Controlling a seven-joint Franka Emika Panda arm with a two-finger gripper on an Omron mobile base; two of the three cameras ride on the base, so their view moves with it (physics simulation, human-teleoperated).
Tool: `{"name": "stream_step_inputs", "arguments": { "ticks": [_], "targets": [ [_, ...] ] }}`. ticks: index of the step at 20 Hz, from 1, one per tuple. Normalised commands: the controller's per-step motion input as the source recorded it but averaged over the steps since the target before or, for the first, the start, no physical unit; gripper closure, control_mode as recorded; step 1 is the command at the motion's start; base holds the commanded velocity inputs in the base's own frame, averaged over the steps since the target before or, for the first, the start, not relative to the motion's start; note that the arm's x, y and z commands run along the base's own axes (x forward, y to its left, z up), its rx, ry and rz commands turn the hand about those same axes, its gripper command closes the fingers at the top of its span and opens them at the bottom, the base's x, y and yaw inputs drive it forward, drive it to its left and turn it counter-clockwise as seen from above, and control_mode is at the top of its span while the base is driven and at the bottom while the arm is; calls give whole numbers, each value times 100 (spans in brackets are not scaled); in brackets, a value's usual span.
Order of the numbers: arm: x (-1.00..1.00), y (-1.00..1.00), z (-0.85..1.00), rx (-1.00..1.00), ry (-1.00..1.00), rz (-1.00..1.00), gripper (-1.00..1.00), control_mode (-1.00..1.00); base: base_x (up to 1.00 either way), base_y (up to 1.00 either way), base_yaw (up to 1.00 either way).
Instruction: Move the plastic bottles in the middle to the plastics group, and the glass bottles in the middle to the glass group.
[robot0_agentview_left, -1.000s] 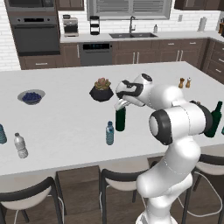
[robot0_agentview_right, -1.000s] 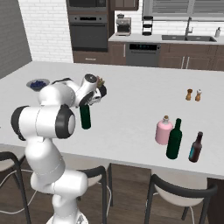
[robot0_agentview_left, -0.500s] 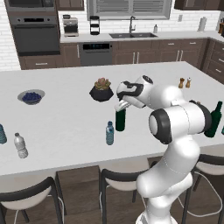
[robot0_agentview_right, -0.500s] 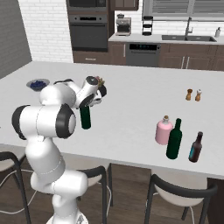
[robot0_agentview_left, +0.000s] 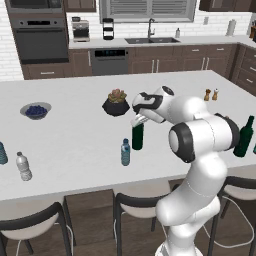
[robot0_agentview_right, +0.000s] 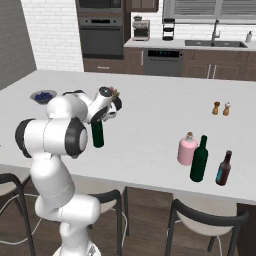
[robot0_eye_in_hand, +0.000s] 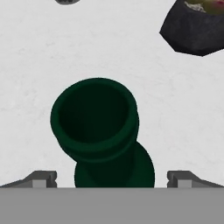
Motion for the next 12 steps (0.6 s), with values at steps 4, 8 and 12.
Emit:
{"name": "stream_step_inputs", "arguments": {
  "ticks": [4, 8, 12],
  "targets": [
    [2, 0, -7, 0, -3, 0, -100, -100, 0, 0, 0],
    [1, 0, -6, 0, -2, 0, -100, -100, 0, 0, 0],
    [0, 0, 0, 0, 0, 0, 100, -100, 0, 0, 0]
  ]
}}
